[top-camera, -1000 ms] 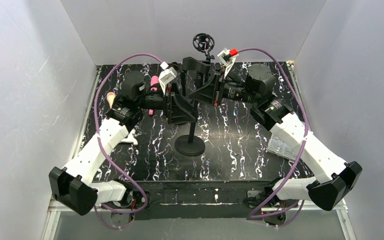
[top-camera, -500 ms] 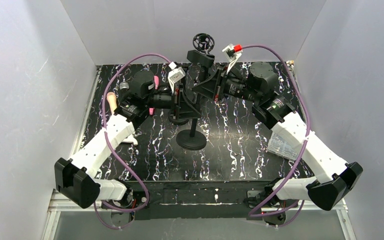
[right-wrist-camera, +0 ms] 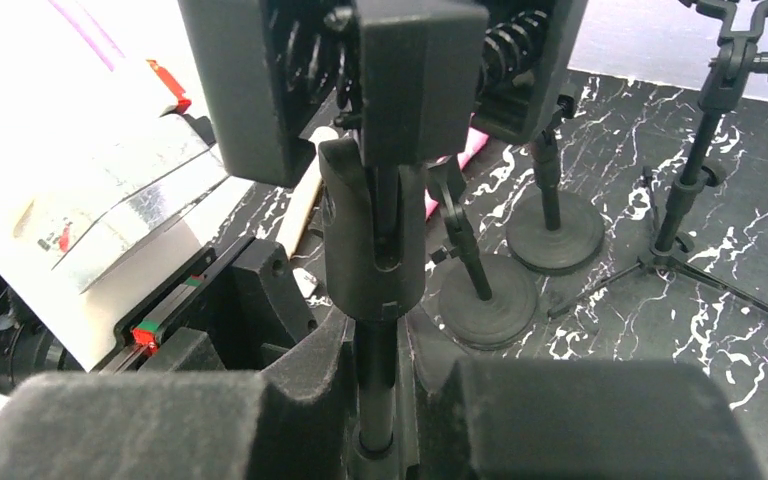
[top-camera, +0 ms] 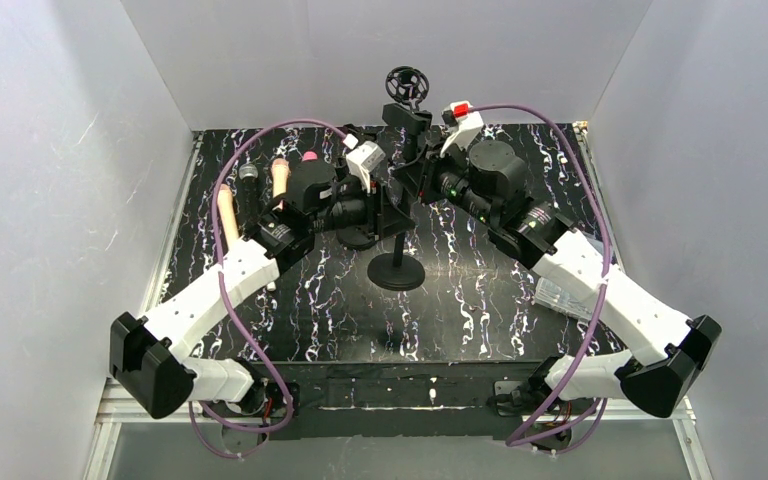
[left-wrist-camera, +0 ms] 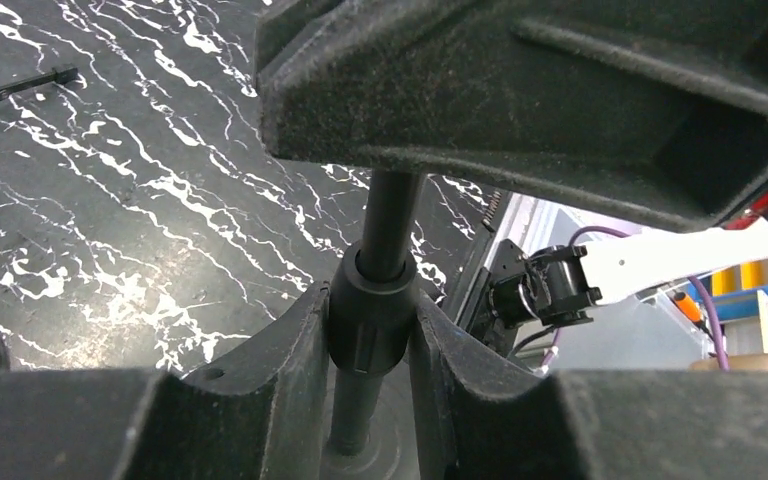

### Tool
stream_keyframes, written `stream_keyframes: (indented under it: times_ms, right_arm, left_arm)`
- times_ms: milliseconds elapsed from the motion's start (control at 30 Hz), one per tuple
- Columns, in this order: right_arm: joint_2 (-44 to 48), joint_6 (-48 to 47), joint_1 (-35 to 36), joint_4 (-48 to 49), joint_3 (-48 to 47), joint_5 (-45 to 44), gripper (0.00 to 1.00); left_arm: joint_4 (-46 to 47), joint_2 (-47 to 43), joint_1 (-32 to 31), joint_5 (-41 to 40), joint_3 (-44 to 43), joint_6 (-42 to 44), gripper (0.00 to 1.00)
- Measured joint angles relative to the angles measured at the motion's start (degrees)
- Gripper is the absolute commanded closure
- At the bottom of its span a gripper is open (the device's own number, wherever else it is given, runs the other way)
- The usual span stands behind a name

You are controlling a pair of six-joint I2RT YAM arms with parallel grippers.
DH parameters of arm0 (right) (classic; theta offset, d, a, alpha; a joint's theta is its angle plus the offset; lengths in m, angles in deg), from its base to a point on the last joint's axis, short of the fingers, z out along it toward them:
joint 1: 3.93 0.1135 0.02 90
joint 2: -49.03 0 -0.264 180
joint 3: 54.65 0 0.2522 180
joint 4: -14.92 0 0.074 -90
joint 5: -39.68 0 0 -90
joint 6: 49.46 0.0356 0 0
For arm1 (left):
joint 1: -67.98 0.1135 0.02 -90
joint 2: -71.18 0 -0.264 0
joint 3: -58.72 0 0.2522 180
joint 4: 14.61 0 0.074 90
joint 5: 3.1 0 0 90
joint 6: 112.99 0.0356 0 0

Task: Remove the microphone from the stand

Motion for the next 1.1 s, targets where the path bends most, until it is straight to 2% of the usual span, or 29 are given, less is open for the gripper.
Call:
stream_keyframes:
  times_ms: [100, 167, 300, 400, 533, 600, 733, 833, 900, 933, 1033, 1100]
  right_arm:
    - [-0.22, -0.52, 0.42, -0.68, 0.04, -0.15, 0.99]
    - [-0.37, -1.36, 0.76, -1.49, -0.04, 1.40, 0.99]
    - [-2.03, -2.21, 0.68, -4.00, -1.99, 8.20, 0.99]
    - [-2.82, -2.23, -0.50, -4.68, -3.43, 12.74, 0.99]
    - [-2.82, -1.33, -6.36, -3.85, -4.72, 23.02, 0.99]
    - [-2.82, 1.70, -10.69, -1.29, -4.52, 31.95, 0.99]
    - [-2.05, 8.00, -13.51, 9.42, -2.23, 42.29, 0.99]
    - [-2.05, 11.21, -13.66, 14.71, -2.14, 45.83, 0.99]
    - [-1.92, 13.03, -13.66, 17.42, -0.48, 47.30, 0.99]
    - [-1.92, 12.90, -13.66, 16.94, -0.35, 46.82, 0.99]
    - [-1.81, 11.21, -13.84, 14.95, -0.33, 44.00, 0.99]
    - [-1.57, 10.97, -13.90, 13.07, -0.33, 41.38, 0.99]
  left_arm:
    - [0.17, -0.22, -0.44, -2.08, 0.50, -0.02, 0.42]
    - [0.66, -0.22, 0.26, -2.93, 0.50, 0.57, 0.33]
    - [1.11, -0.22, 2.71, 1.75, 0.44, 1.09, 0.35]
    - [1.95, 0.59, 5.29, 10.36, -0.50, 0.50, 0.35]
    - [3.65, 2.27, 7.48, 23.45, -2.86, 0.09, 0.35]
    - [4.22, 2.32, 7.58, 30.86, -4.00, 0.17, 0.40]
    - [7.17, 3.15, 8.13, 36.44, -5.44, -3.48, 0.41]
    - [12.02, 5.14, 8.04, 37.64, -5.40, -8.96, 0.49]
    - [15.15, 6.01, 8.04, 37.62, -5.40, -11.45, 0.72]
    - [16.41, 6.38, 8.04, 37.94, -5.40, -12.92, 0.77]
    - [18.84, 7.15, 7.85, 37.40, -5.35, -14.93, 0.99]
    - [19.61, 7.61, 7.67, 36.39, -5.16, -15.43, 1.00]
